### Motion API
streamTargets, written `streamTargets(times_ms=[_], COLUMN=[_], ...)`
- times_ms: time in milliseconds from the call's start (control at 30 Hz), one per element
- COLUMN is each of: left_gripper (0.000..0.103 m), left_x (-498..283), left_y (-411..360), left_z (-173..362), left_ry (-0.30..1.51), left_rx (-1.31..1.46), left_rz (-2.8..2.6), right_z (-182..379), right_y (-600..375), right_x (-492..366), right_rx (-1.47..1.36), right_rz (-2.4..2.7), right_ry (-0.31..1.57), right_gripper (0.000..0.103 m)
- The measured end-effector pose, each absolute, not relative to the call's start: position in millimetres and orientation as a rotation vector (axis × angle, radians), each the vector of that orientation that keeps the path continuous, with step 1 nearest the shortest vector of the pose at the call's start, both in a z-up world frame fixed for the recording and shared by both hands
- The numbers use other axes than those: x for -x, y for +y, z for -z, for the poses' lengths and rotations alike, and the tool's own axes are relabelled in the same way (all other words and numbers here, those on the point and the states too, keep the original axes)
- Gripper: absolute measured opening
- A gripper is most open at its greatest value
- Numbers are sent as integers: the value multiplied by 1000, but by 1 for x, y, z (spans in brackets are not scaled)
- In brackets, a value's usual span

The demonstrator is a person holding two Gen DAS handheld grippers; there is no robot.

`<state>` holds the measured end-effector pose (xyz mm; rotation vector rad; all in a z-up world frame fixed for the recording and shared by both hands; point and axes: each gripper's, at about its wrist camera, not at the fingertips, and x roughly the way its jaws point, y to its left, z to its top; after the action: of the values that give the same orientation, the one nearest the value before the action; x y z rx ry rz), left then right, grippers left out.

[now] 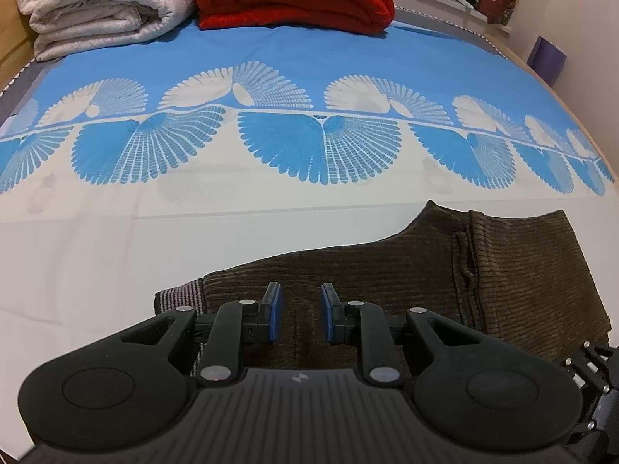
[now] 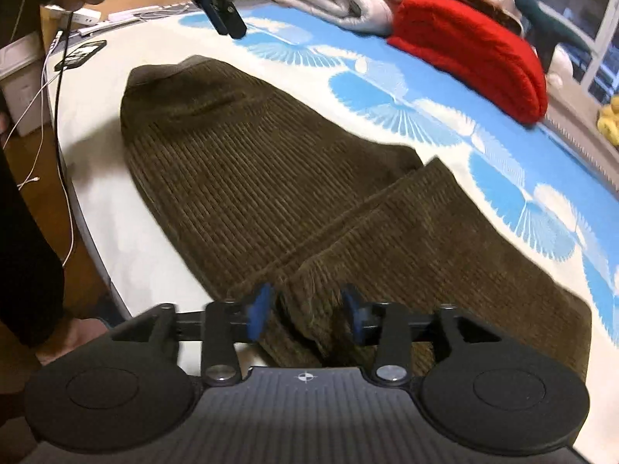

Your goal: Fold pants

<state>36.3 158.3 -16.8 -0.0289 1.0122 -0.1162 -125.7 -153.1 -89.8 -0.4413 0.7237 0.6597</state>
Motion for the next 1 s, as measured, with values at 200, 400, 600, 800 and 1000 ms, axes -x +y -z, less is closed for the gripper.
streamTargets(times_ms=[200,400,600,800,1000], left_gripper=[24,24,24,24,24], left_x=[-36,-36,-35,-34,-34], left_y=[157,159,162,162,164], left_z=[16,16,14,15,15], left_ry=[1010,1007,1003,1011,1013], left_rx=[27,38,41,37,38], left_rz=[125,118,113,107,104], right_z=[109,90,3,20,97], right_y=[-133,-139,-199,-166,-128], right_x=[126,108,80,102,128], right_rx=[537,473,43,117,452], right_rz=[-732,-719,-520,-645,-650], right_ry=[755,767,635,693,824], right_gripper=[61,35,31,34,34])
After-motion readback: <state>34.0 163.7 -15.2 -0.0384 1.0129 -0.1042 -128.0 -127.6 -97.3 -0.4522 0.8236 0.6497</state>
